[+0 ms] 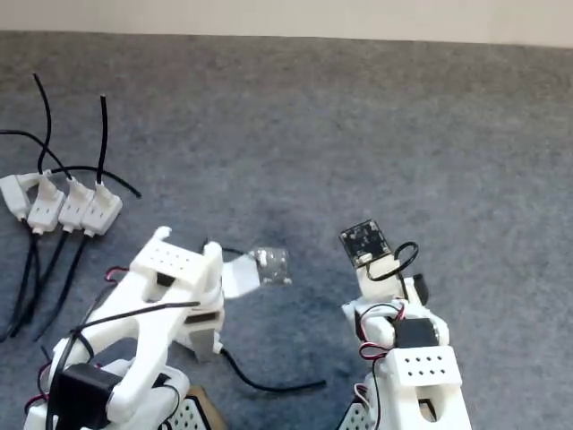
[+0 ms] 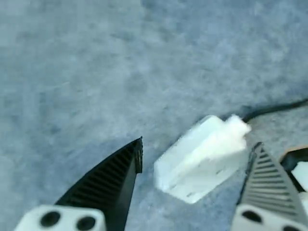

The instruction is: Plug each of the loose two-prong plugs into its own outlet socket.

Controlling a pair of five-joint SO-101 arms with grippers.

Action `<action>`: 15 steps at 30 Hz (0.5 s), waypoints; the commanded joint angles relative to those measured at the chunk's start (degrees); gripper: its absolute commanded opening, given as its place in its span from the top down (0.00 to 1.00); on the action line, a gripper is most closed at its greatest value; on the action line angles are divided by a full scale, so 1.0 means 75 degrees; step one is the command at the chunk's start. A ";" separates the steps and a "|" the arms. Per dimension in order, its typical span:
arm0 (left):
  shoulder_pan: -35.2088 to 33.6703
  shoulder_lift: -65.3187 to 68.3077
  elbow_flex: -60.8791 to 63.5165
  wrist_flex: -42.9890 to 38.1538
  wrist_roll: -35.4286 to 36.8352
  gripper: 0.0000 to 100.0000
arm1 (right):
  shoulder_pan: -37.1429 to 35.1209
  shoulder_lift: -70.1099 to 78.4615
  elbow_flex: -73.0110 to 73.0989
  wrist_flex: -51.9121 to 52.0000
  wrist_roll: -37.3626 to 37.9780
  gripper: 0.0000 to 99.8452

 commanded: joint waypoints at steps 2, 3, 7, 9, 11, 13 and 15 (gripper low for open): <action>-0.0322 -0.0205 0.0557 -0.0586 -0.0481 0.71 | -0.0064 0.0064 -0.0041 -0.0135 -0.0059 0.61; -0.0486 -0.0205 0.0639 -0.0727 -0.0574 0.74 | -0.0064 0.0064 -0.0041 -0.0135 -0.0059 0.61; -0.1037 -0.0182 0.0510 -0.1067 -0.0680 0.83 | -0.0064 0.0064 -0.0041 -0.0135 -0.0059 0.61; -0.1119 -0.0158 0.0205 -0.1055 -0.0621 0.86 | -0.0064 0.0064 -0.0041 -0.0135 -0.0059 0.61; -0.1119 -0.0158 -0.0170 -0.1032 -0.0352 0.89 | -0.0064 0.0064 -0.0041 -0.0135 -0.0059 0.61; -0.1096 -0.0147 -0.0651 -0.1032 0.0223 0.91 | -0.0064 0.0064 -0.0041 -0.0135 -0.0059 0.61; -0.1026 -0.0147 -0.1061 -0.1032 0.0656 0.94 | -0.0064 0.0064 -0.0041 -0.0135 -0.0059 0.61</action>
